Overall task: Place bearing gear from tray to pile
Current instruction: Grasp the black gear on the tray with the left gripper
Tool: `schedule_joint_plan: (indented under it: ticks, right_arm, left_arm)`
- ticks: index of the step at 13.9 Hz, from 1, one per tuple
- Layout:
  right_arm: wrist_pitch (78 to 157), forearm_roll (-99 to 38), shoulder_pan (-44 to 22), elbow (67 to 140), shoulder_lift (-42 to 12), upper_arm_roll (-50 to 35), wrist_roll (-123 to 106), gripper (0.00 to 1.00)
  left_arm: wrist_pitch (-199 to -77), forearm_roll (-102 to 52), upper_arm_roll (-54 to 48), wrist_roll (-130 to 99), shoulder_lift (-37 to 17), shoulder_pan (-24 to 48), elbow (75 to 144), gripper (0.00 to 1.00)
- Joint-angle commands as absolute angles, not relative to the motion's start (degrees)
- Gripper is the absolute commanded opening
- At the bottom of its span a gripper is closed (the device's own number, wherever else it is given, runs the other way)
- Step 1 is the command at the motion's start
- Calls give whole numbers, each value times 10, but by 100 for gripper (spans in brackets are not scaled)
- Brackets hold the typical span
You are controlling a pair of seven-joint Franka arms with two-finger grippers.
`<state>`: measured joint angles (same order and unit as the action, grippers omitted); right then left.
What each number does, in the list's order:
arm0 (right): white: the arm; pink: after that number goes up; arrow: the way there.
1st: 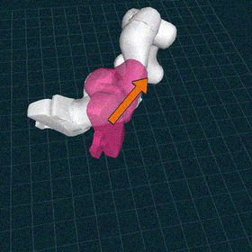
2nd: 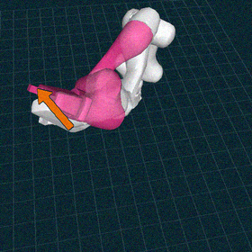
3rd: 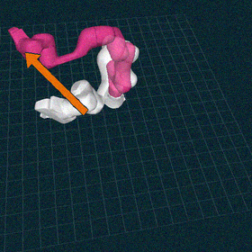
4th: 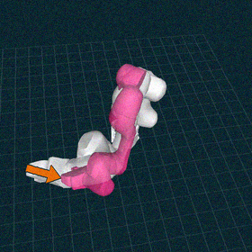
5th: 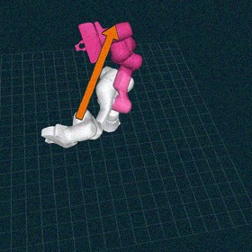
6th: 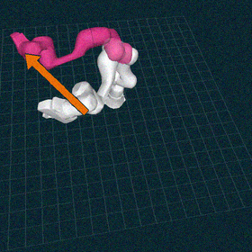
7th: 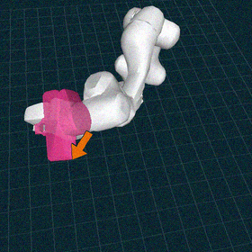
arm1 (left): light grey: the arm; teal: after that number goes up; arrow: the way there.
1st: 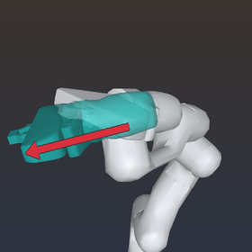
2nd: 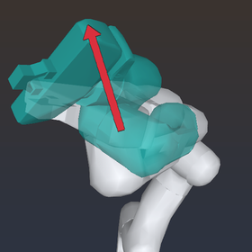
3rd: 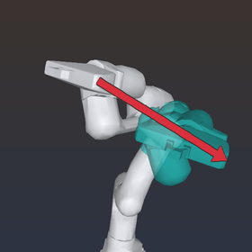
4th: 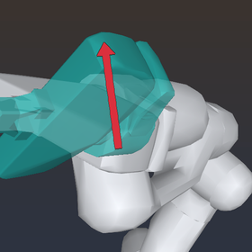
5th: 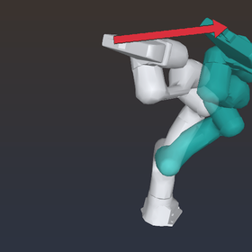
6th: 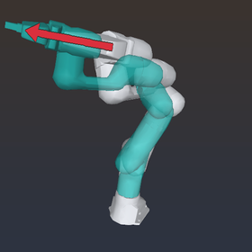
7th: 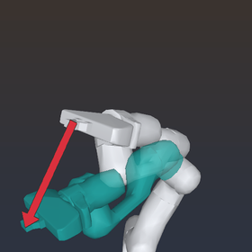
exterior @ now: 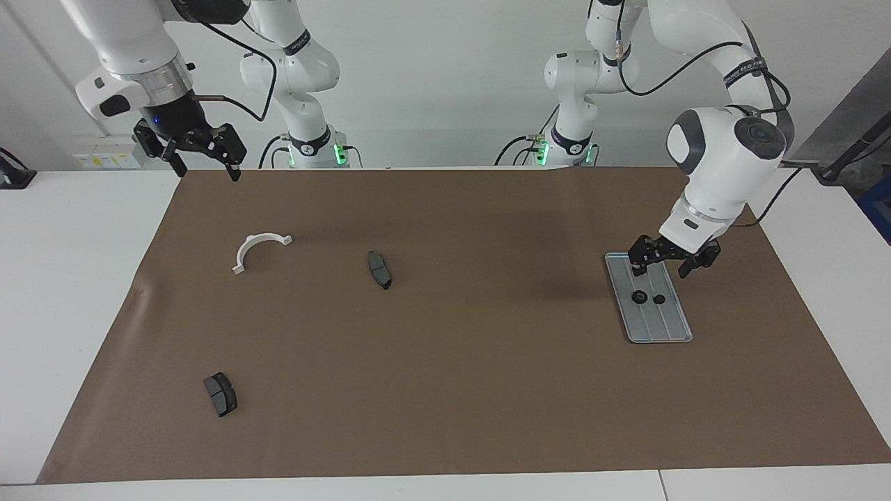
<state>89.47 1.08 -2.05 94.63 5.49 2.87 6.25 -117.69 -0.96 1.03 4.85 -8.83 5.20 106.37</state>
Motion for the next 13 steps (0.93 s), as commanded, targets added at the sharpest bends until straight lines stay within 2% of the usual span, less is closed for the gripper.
schedule_joint_plan:
  ticks: [1,5,13]
  right_arm:
    - [882,1,-19,947,62,28,64,100]
    - [882,1,-19,947,62,28,64,100]
    - [882,1,-19,947,61,28,64,100]
  left_arm:
    - [-1197,-9,14,41,-76,66,1087,100]
    - [-1211,-9,15,39,-108,69,1078,100]
    - [-1209,-21,16,39,-123,62,1074,100]
